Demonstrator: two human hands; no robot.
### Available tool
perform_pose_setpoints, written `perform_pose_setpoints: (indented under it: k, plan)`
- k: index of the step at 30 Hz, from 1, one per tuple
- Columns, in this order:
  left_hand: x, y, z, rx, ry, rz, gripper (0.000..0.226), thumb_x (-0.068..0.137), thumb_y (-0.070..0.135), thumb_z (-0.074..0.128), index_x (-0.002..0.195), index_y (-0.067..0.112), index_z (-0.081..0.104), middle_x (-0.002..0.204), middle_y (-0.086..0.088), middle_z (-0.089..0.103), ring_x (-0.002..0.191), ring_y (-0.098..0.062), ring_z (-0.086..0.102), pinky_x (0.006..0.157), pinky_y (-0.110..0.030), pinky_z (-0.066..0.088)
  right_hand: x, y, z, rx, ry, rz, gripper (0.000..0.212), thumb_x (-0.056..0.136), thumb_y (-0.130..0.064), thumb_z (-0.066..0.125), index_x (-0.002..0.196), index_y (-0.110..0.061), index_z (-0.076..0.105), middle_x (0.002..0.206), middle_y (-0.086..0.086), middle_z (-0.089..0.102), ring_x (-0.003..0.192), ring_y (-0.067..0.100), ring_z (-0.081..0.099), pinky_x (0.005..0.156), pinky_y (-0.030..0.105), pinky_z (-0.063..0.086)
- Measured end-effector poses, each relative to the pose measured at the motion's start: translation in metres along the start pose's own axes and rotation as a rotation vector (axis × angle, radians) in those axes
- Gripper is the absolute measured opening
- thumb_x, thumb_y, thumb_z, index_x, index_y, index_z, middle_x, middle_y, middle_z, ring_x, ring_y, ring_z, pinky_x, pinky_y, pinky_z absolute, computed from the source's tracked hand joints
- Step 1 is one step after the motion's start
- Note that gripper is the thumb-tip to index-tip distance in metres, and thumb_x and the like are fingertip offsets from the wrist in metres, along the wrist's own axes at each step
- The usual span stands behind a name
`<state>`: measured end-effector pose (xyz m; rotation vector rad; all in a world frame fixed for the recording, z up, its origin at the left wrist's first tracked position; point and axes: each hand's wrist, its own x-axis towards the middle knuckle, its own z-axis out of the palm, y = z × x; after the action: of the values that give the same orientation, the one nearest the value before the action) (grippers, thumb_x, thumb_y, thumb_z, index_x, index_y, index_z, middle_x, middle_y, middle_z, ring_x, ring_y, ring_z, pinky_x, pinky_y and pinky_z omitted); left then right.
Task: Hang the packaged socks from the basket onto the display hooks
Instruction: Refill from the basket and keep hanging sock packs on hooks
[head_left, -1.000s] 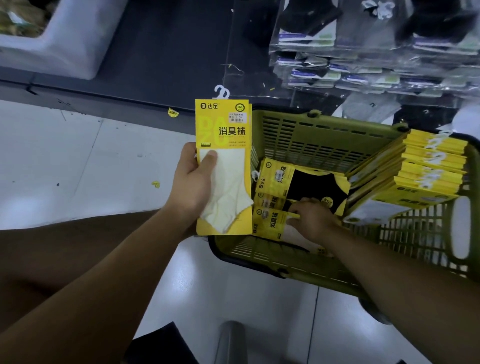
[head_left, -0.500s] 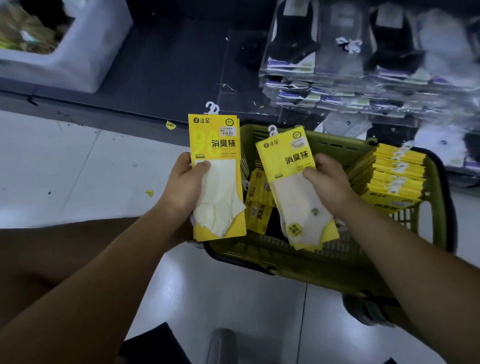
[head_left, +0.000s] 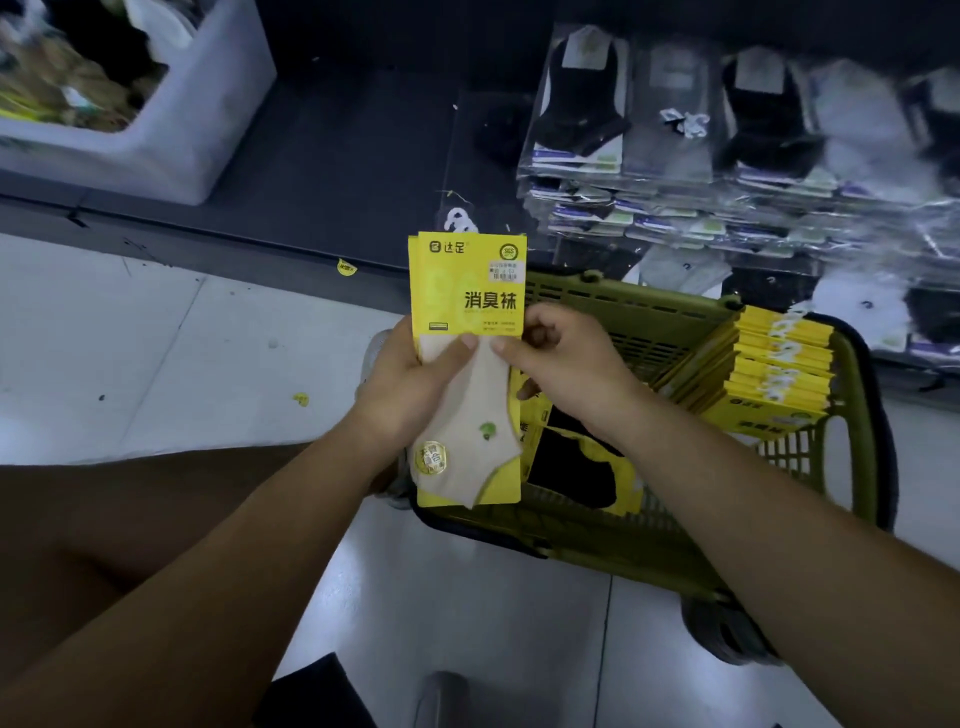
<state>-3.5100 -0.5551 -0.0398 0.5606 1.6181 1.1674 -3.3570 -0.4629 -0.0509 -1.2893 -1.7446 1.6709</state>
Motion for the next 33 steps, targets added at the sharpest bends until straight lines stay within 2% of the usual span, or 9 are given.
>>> perform_pose_setpoints:
  k: [2, 4, 7, 11, 13, 16, 26, 30, 33]
  plan:
    - [0.002, -0.004, -0.003, 0.035, 0.05, 0.018, 0.028, 0.106, 0.024, 0.064, 0.131, 0.014, 0.067, 0.124, -0.009, 0.077, 0.114, -0.034, 0.074, 0.103, -0.063, 0.055, 0.005, 0.012, -0.004, -0.15, 0.07, -0.064, 0.011, 0.095, -0.034, 0.067, 0.091, -0.025, 0.071, 0.082, -0.008, 0.071, 0.072, 0.005, 0.066, 0.063, 0.028, 0.054]
    - [0.005, -0.007, -0.01, -0.017, 0.095, -0.021, 0.024, 0.104, 0.026, 0.066, 0.127, 0.017, 0.069, 0.12, -0.007, 0.079, 0.111, -0.034, 0.075, 0.101, -0.064, 0.056, 0.012, 0.032, -0.016, -0.279, 0.113, -0.036, 0.011, 0.097, -0.036, 0.063, 0.09, -0.03, 0.069, 0.081, -0.016, 0.068, 0.077, -0.001, 0.064, 0.066, 0.021, 0.047]
    - [0.008, -0.012, -0.018, -0.074, 0.094, -0.075, 0.03, 0.102, 0.03, 0.068, 0.13, 0.02, 0.066, 0.12, -0.006, 0.079, 0.108, -0.035, 0.077, 0.098, -0.065, 0.058, 0.022, 0.08, -0.038, -0.515, 0.027, 0.098, 0.015, 0.1, -0.026, 0.06, 0.097, -0.021, 0.073, 0.089, -0.009, 0.068, 0.093, 0.017, 0.067, 0.067, 0.023, 0.045]
    - [0.011, -0.018, -0.019, -0.088, 0.048, -0.079, 0.033, 0.097, 0.037, 0.071, 0.127, 0.026, 0.067, 0.12, -0.004, 0.079, 0.106, -0.033, 0.078, 0.094, -0.065, 0.059, 0.036, 0.13, -0.057, -0.781, -0.094, 0.247, 0.038, 0.099, -0.034, 0.061, 0.132, -0.014, 0.063, 0.13, 0.011, 0.066, 0.12, 0.031, 0.059, 0.093, 0.038, 0.052]
    - [0.014, -0.02, -0.018, -0.094, 0.038, -0.078, 0.033, 0.097, 0.038, 0.071, 0.128, 0.026, 0.067, 0.121, -0.004, 0.079, 0.107, -0.033, 0.078, 0.093, -0.065, 0.06, 0.042, 0.143, -0.059, -0.95, -0.118, 0.229, 0.054, 0.099, -0.043, 0.06, 0.144, -0.015, 0.053, 0.143, 0.01, 0.058, 0.134, 0.035, 0.046, 0.102, 0.04, 0.045]
    - [0.017, -0.022, -0.019, -0.096, 0.032, -0.082, 0.032, 0.098, 0.037, 0.07, 0.128, 0.027, 0.067, 0.122, -0.005, 0.079, 0.107, -0.034, 0.078, 0.092, -0.066, 0.06, 0.05, 0.157, -0.055, -1.152, -0.139, 0.157, 0.064, 0.096, -0.051, 0.06, 0.149, -0.017, 0.046, 0.148, 0.008, 0.051, 0.138, 0.035, 0.037, 0.108, 0.042, 0.036]
    - [0.019, -0.023, -0.019, -0.095, 0.02, -0.08, 0.031, 0.103, 0.031, 0.065, 0.133, 0.023, 0.065, 0.124, -0.005, 0.078, 0.108, -0.034, 0.078, 0.087, -0.056, 0.063, 0.056, 0.171, -0.035, -1.297, -0.027, 0.076, 0.056, 0.089, -0.042, 0.071, 0.136, -0.016, 0.055, 0.134, 0.009, 0.056, 0.13, 0.031, 0.042, 0.104, 0.041, 0.03]
    - [0.02, -0.023, -0.019, -0.087, 0.024, -0.083, 0.03, 0.102, 0.033, 0.067, 0.131, 0.025, 0.066, 0.122, -0.004, 0.079, 0.107, -0.033, 0.078, 0.088, -0.056, 0.063, 0.059, 0.165, -0.037, -1.168, -0.066, 0.127, 0.053, 0.086, -0.042, 0.074, 0.134, -0.025, 0.059, 0.134, 0.007, 0.054, 0.13, 0.03, 0.039, 0.104, 0.039, 0.028]
    - [0.018, -0.022, -0.018, -0.088, 0.031, -0.088, 0.031, 0.101, 0.034, 0.068, 0.131, 0.026, 0.066, 0.122, -0.004, 0.079, 0.107, -0.033, 0.078, 0.09, -0.06, 0.062, 0.06, 0.154, -0.042, -1.004, -0.088, 0.213, 0.039, 0.088, -0.04, 0.074, 0.124, -0.031, 0.063, 0.136, 0.005, 0.058, 0.131, 0.031, 0.043, 0.104, 0.04, 0.028]
